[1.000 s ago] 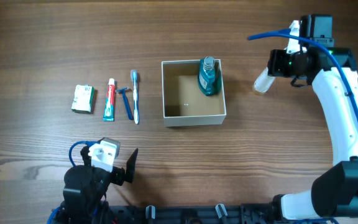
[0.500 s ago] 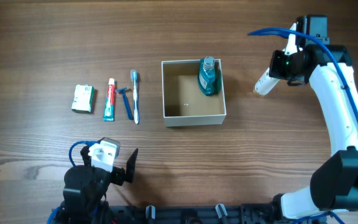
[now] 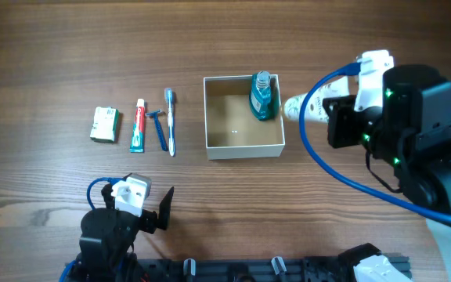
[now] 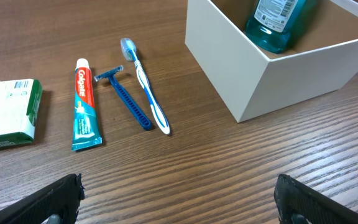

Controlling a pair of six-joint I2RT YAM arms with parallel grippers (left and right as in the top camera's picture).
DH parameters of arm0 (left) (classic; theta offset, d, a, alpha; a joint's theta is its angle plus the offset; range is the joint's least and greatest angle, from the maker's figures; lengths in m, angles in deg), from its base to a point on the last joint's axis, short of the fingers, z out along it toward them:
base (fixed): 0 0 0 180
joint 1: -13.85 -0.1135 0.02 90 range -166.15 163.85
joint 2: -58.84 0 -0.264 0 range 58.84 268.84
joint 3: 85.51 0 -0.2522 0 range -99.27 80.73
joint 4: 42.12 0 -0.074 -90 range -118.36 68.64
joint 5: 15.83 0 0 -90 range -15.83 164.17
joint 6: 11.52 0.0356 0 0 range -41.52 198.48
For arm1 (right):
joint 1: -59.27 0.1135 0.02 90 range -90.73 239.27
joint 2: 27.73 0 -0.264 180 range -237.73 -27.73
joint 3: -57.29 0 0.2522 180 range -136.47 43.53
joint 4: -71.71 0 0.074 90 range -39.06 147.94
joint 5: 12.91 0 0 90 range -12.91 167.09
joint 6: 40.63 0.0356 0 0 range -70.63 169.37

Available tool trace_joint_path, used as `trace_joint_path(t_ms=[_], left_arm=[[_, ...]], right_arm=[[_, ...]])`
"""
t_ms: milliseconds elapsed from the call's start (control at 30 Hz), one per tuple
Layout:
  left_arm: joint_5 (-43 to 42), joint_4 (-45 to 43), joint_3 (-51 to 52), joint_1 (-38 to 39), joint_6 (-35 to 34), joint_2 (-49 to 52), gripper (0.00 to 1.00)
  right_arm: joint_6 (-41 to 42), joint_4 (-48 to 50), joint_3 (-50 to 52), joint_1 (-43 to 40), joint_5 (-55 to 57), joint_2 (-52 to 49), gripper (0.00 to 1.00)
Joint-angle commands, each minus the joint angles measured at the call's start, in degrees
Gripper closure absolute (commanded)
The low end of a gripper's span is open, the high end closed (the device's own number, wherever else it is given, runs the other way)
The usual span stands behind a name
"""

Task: Pack container
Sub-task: 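Move the right gripper to the white Pantene tube and grasp it, then place the Pantene tube upright into the box beside the bottle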

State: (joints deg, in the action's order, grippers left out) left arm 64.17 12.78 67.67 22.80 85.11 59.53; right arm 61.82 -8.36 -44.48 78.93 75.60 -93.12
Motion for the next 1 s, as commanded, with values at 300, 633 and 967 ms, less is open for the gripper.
trace_joint_path(t_ms=[300, 633, 967], left_arm=[[-1.97, 0.31, 0.92, 0.31, 0.66, -0.52, 0.00], [-1.97, 0.31, 0.92, 0.31, 0.66, -0.52, 0.00], [-1.97, 0.31, 0.92, 0.31, 0.66, -0.52, 0.00]], right_arm=[[2.54, 4.17, -0.48, 2.73, -1.22, -20.52, 0.96], [-0.52, 7.19, -0.44, 2.99, -2.38, -31.54, 0.83], [-1.97, 6.99, -0.46, 2.99, -1.38, -29.24, 0.42]])
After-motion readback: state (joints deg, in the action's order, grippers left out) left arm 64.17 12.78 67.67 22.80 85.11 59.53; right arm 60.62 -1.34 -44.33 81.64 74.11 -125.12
